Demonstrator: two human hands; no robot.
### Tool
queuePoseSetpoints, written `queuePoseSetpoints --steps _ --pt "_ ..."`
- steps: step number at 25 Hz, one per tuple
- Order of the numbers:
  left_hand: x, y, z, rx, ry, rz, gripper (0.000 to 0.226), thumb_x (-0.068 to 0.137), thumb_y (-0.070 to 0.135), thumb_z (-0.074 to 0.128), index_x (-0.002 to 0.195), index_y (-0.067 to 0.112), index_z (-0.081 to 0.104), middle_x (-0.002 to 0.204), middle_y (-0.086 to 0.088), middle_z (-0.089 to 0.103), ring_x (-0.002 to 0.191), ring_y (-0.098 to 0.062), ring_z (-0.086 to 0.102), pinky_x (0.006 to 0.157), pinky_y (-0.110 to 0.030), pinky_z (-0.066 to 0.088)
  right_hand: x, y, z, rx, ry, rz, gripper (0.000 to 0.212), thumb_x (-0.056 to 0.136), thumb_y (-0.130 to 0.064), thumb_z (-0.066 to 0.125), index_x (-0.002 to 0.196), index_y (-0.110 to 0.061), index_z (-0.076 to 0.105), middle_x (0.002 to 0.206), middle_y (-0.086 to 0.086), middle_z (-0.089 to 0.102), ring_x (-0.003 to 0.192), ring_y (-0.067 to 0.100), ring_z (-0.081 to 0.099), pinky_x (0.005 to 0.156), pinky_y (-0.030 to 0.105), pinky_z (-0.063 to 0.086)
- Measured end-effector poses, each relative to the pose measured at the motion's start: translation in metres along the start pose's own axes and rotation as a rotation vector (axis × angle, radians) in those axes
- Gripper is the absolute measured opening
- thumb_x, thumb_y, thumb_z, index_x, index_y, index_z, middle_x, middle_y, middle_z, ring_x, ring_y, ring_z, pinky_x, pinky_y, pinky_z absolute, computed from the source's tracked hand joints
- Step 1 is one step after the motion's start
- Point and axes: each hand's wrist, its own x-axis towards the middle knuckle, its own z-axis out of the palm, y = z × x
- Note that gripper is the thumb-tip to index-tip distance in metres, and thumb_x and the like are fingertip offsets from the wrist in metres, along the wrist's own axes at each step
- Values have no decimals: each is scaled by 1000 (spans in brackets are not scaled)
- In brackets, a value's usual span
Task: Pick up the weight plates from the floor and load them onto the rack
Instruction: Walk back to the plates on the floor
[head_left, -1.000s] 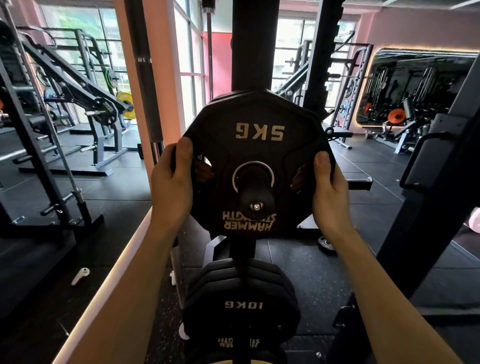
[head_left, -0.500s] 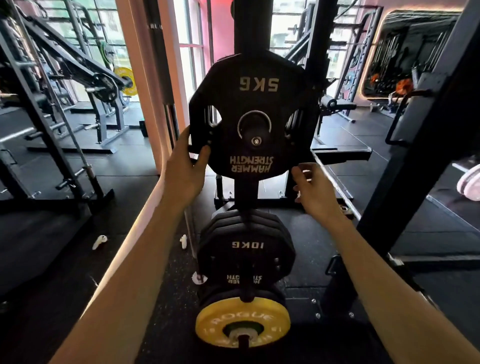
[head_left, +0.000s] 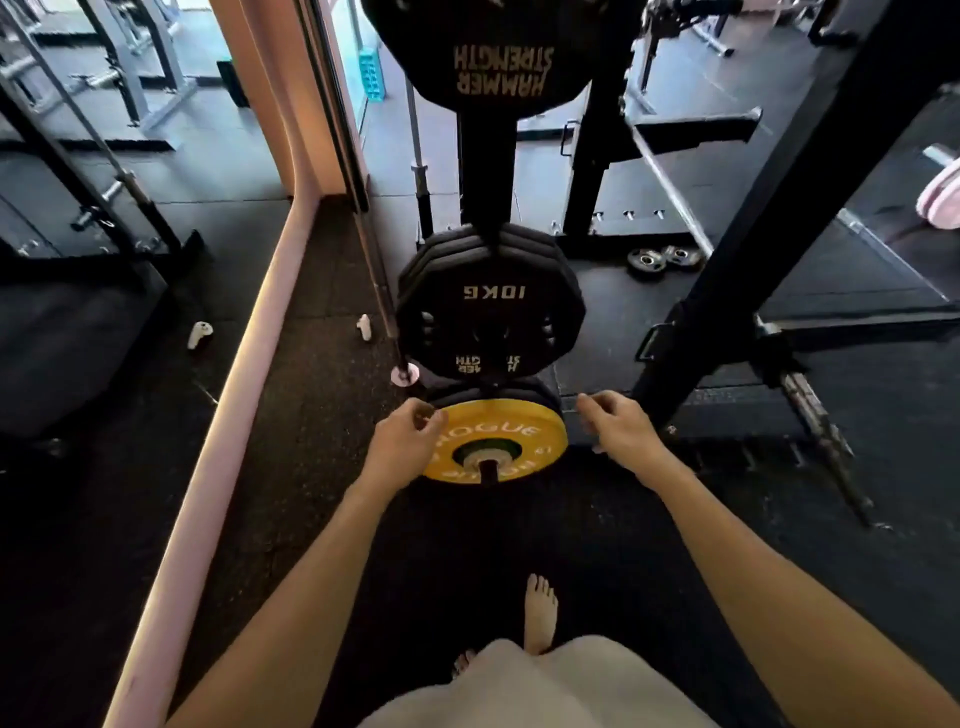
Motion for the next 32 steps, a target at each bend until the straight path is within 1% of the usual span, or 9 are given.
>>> queuePoseSetpoints --steps 4,7,11,14,17,19,22,27,32 --pt "-49 -62 52 66 -232 -186 25 99 36 52 106 15 63 89 0 63 89 -24 65 69 -31 45 -54 79 28 34 -116 257 26 100 -38 51 92 -16 61 88 6 63 76 19 58 66 38 48" --pt "-83 -95 87 141 -402 -306 29 99 40 50 109 15 62 90 -1 65 83 -18 64 73 -34 50 -97 137 35 4 -169 434 26 101 -38 49 98 -15 61 91 6 64 82 20 60 67 35 50" --pt "-138 -121 133 264 -622 -319 35 100 39 47 116 11 60 106 -8 67 98 -24 63 85 -34 50 -170 232 28 4 -151 688 26 100 -34 51 94 -10 61 88 9 65 77 22 60 63 35 48" --pt "-160 -122 161 396 -780 -274 40 100 43 45 120 11 59 115 -10 65 105 -25 61 83 -33 46 -222 288 11 52 -98 821 26 99 -30 54 88 -8 60 74 8 63 62 20 58 60 33 47" --pt "-178 -97 202 518 -893 -184 38 100 43 46 119 13 58 115 -8 64 101 -23 61 86 -35 49 -264 329 -19 190 -2 882 26 99 -32 53 89 -9 58 75 9 62 61 22 57 56 36 54" --pt "-195 -71 241 600 -942 -120 37 100 41 46 121 13 57 112 -7 64 100 -22 61 88 -36 50 -294 352 -46 285 68 895 24 101 -33 51 88 -13 57 79 7 63 63 19 58 46 26 43" --pt "-226 -27 308 705 -974 -29 36 100 39 48 123 12 57 109 -6 63 100 -21 61 88 -35 50 -342 392 -89 393 148 912 24 101 -33 50 85 -17 57 82 6 63 68 19 60 51 25 42" --pt "-307 64 434 817 -1086 213 36 101 36 49 124 9 57 110 -6 64 97 -19 58 85 -31 45 -435 474 -173 598 346 1002 22 100 -30 52 83 -16 52 73 4 57 54 16 52 44 21 39" --pt "-342 128 521 943 -1068 413 34 100 34 50 120 10 62 123 -12 63 112 -28 57 89 -33 43 -473 524 -236 692 442 1020 18 100 -29 52 99 -12 57 79 3 60 61 17 56 55 28 49"
